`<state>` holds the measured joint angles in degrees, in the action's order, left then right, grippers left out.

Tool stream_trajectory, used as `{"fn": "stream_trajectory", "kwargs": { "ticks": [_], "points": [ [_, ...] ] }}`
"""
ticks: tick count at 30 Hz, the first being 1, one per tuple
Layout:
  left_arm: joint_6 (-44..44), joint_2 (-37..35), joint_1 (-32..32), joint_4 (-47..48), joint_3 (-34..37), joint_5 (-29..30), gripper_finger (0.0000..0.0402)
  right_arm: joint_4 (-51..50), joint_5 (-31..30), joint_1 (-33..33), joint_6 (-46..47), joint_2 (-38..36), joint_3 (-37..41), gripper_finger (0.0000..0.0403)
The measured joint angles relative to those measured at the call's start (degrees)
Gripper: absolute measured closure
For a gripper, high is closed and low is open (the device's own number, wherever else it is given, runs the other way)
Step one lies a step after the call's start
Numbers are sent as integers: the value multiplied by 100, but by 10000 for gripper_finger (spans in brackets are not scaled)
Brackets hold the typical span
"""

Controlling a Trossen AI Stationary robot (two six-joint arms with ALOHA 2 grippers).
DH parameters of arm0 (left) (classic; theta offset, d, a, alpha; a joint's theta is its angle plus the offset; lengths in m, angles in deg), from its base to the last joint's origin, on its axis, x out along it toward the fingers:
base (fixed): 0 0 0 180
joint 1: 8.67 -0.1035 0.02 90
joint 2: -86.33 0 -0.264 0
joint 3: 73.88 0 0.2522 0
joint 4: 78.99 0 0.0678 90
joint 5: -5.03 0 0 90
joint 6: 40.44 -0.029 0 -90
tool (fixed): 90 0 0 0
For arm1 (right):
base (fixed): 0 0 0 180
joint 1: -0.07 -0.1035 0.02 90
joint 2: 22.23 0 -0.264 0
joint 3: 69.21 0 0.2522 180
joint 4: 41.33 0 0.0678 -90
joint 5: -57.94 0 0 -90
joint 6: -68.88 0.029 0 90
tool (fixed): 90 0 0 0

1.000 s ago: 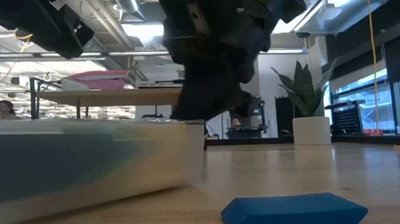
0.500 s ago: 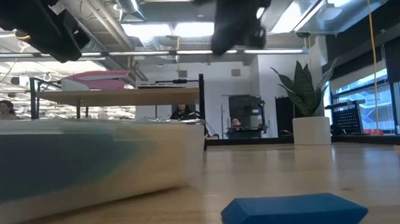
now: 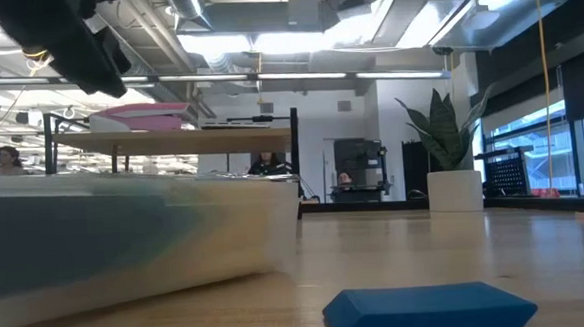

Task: Pack school essentials
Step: Move the blue supply box to the center of the table

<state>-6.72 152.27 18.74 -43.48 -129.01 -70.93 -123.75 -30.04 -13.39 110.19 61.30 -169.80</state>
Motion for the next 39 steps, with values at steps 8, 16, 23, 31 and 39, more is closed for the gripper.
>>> {"fn": "stream_trajectory", "kwargs": {
  "ticks": [8,16,23,31,39],
  "points": [
    [650,-276,-325,1320,-720,2,266,-613,-746,-616,1774,-477,0,370],
    [1376,-278,-427,1979,-1012,-20,266,-811,-1144,-1559,3999,-453,7,384],
    [1376,-274,-427,1977,-1016,-20,266,-1243,-1039,-2325,6682,-241,7,388],
    [1374,-271,-427,1977,-1016,-20,266,-1184,-336,-2832,7712,333,7,388],
    [1357,-271,-427,1975,-1016,-20,266,-106,-432,-2961,6866,958,7,388]
  ]
}}
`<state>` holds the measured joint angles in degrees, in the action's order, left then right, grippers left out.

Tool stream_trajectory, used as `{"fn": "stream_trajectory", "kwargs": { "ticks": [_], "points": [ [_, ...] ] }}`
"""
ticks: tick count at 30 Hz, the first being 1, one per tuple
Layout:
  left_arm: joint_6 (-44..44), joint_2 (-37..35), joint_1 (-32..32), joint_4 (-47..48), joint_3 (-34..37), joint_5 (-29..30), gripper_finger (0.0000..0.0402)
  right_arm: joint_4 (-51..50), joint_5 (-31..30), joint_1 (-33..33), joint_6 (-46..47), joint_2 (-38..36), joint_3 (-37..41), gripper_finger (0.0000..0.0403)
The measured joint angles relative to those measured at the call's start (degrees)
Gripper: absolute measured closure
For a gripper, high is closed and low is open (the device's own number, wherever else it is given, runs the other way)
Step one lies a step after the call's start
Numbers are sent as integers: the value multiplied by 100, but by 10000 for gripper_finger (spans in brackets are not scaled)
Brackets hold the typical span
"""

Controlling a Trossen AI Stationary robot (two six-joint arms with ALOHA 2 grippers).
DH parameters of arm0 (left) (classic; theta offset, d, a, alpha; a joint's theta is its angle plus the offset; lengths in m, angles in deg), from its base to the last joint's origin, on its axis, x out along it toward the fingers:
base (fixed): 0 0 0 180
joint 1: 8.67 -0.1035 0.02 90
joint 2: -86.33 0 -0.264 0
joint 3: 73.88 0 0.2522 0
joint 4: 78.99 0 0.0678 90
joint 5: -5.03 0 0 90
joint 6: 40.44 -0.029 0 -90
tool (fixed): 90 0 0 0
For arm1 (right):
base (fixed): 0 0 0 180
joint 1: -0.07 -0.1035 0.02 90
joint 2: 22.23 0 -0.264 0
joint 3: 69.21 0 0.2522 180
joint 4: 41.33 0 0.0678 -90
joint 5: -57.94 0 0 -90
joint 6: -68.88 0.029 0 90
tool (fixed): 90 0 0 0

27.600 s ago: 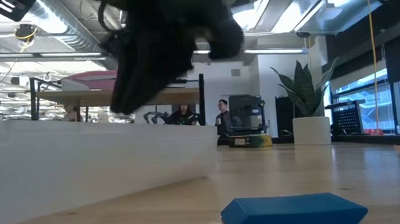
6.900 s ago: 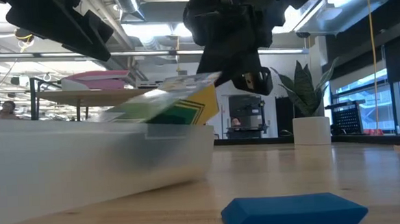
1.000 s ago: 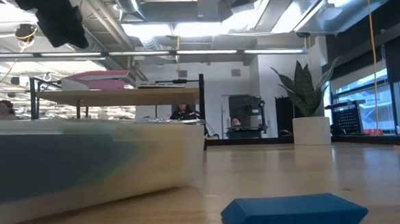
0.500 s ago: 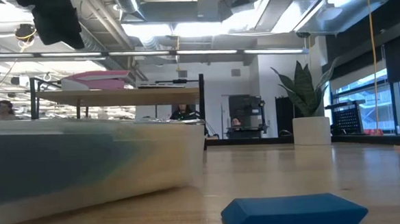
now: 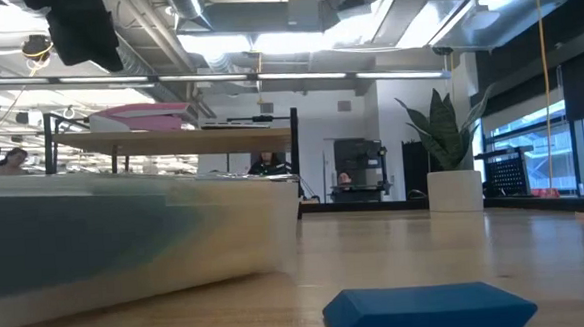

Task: Pack school essentials
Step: Move the blue supply box to the center of the table

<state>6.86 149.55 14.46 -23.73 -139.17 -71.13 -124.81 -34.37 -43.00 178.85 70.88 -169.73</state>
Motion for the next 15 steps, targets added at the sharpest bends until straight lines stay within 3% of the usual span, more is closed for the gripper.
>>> {"fn": "stream_trajectory", "kwargs": {
  "ticks": [5,8,15],
  "points": [
    [-116,0,2,0,0,-13,266,567,-325,451,-1747,401,0,388],
    [-115,10,31,-1,0,-323,266,669,-377,990,-2915,536,0,388],
    [365,17,627,2,0,-608,266,2700,-7,2284,-6052,787,0,388]
  ]
}}
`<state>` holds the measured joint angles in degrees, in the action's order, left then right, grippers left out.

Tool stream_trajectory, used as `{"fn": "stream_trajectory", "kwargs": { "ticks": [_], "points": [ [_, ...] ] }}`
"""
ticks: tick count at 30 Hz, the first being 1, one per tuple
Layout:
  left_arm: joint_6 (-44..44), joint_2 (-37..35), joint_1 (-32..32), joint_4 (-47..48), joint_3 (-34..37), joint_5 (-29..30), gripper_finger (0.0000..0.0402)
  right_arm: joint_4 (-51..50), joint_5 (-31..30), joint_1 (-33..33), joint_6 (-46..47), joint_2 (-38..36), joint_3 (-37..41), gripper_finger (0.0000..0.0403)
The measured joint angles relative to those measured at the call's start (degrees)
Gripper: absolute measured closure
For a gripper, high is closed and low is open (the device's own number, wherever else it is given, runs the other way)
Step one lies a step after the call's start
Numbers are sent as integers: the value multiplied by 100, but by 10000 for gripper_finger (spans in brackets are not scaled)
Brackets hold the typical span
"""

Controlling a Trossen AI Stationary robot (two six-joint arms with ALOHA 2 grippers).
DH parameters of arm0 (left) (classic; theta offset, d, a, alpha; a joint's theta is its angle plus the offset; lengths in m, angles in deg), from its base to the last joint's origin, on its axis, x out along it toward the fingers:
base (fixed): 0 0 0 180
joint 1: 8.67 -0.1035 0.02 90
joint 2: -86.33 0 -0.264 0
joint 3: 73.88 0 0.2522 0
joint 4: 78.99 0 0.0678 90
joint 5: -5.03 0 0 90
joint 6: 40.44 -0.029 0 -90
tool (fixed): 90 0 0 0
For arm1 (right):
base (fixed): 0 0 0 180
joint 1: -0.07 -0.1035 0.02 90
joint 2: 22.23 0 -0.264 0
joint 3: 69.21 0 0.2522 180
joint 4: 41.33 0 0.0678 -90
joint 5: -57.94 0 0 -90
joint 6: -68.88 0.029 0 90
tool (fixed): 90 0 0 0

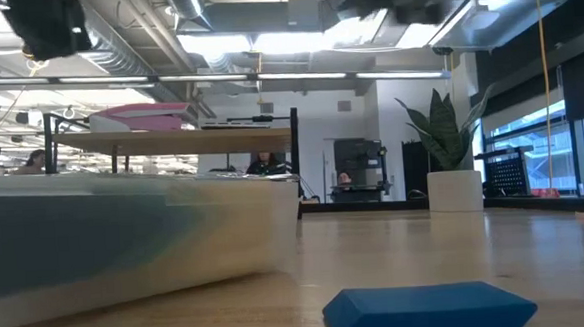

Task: Pack school essentials
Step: Move the blue supply box to the center of the table

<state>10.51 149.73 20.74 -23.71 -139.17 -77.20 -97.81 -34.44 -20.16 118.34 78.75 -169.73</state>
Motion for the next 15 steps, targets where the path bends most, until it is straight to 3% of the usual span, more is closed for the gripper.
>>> {"fn": "stream_trajectory", "kwargs": {
  "ticks": [6,15],
  "points": [
    [982,108,624,24,0,42,266,1315,954,661,-1488,482,0,388],
    [2242,547,1304,168,1,66,266,2885,2338,1072,-2922,1549,0,388]
  ]
}}
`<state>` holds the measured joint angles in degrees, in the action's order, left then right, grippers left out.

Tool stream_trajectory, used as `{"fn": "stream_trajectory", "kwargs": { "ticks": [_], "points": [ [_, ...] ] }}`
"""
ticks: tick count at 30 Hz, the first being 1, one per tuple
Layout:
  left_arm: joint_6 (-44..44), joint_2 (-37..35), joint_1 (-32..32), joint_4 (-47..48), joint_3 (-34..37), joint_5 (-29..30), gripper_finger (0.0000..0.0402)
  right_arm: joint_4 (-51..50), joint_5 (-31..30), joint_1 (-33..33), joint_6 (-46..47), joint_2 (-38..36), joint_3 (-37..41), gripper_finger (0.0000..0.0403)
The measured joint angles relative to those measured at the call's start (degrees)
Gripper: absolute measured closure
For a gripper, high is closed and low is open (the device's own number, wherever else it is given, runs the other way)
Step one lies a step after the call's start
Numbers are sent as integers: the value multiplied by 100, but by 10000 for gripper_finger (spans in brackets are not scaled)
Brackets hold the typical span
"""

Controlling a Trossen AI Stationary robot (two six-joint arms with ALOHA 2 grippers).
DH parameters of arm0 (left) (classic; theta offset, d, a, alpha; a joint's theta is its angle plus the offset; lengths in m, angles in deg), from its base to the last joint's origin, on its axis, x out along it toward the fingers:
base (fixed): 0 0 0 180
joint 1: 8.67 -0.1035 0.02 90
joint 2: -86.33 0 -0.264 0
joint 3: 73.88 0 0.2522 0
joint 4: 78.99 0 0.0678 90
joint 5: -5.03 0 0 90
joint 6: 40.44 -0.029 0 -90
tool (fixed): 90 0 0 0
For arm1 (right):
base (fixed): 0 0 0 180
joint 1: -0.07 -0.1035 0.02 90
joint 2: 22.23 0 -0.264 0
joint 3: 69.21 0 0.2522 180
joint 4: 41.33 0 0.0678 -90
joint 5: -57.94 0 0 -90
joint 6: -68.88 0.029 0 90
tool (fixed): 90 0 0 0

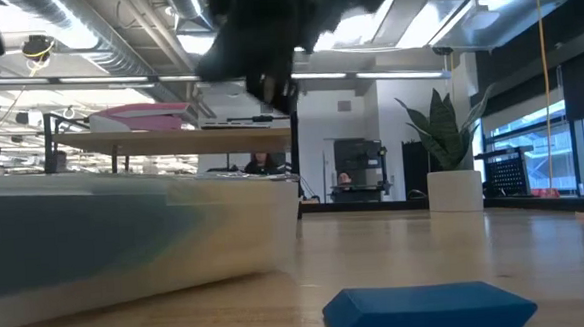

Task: Pack school essentials
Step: Move the blue supply box to the center of the table

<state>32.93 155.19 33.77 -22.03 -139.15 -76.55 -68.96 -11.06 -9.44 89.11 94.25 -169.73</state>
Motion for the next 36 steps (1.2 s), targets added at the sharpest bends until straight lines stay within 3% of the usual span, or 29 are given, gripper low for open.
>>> {"fn": "stream_trajectory", "kwargs": {
  "ticks": [8,36],
  "points": [
    [393,308,154,-8,1,0,266,784,622,148,-561,441,-7,388],
    [710,583,172,96,1,4,266,886,448,175,-1052,921,-2,388]
  ]
}}
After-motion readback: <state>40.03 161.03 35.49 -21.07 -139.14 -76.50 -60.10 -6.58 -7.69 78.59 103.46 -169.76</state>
